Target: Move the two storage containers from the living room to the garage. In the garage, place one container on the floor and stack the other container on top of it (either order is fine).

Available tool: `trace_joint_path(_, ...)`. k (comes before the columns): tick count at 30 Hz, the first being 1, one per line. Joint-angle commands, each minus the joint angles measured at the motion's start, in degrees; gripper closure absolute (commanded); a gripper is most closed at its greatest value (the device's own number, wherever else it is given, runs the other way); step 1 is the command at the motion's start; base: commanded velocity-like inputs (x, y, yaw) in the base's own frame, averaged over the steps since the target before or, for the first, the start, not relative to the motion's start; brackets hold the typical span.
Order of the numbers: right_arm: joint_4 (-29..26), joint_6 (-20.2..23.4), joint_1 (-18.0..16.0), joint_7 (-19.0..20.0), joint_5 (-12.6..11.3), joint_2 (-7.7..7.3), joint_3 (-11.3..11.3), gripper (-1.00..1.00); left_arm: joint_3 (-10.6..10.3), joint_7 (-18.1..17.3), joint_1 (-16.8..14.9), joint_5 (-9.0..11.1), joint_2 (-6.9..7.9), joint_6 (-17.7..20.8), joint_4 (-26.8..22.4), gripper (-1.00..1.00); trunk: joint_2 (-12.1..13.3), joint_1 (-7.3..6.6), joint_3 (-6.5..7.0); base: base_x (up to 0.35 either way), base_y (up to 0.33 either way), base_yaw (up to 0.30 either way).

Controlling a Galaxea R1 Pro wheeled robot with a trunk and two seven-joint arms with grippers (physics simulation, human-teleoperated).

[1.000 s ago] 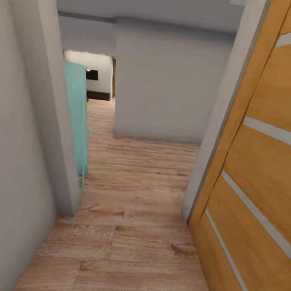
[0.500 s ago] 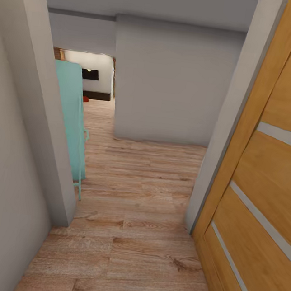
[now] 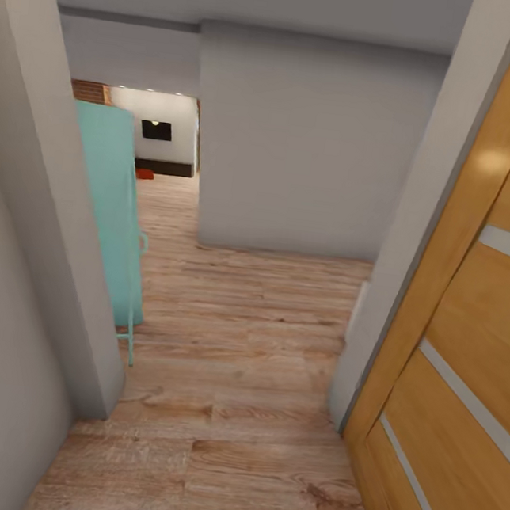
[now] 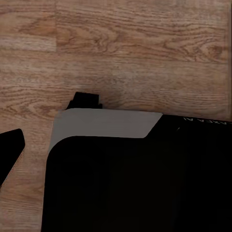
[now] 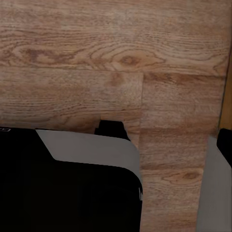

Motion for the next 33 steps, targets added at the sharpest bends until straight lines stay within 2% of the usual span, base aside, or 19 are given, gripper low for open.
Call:
trace_joint_path(1,0.18,-0.33,-0.06,-0.03,-0.58,0.05,0.48,-1.00,-0.01,0.10,-0.04,0.47,-0.01,-0.14,0.04,-1.00,-0.03,0.03,-0.06,0.323,0.000,0.000)
trace_joint_path(25,0.18,-0.29,-0.06,-0.05,-0.58,0.14,0.48,-1.00,-0.01,0.10,-0.05,0.50,-0.03,-0.05,0.04,-1.00,-0.03,0.03,-0.06,0.323,0.000,0.000)
trace_joint_path(33,0.18,-0.42,-0.06,-0.03,-0.58,-0.03,0.48,-1.00,-0.02,0.10,-0.04,0.45,-0.07,-0.08,0.04,-1.00,-0.03,0.03,-0.06,0.323,0.000,0.111)
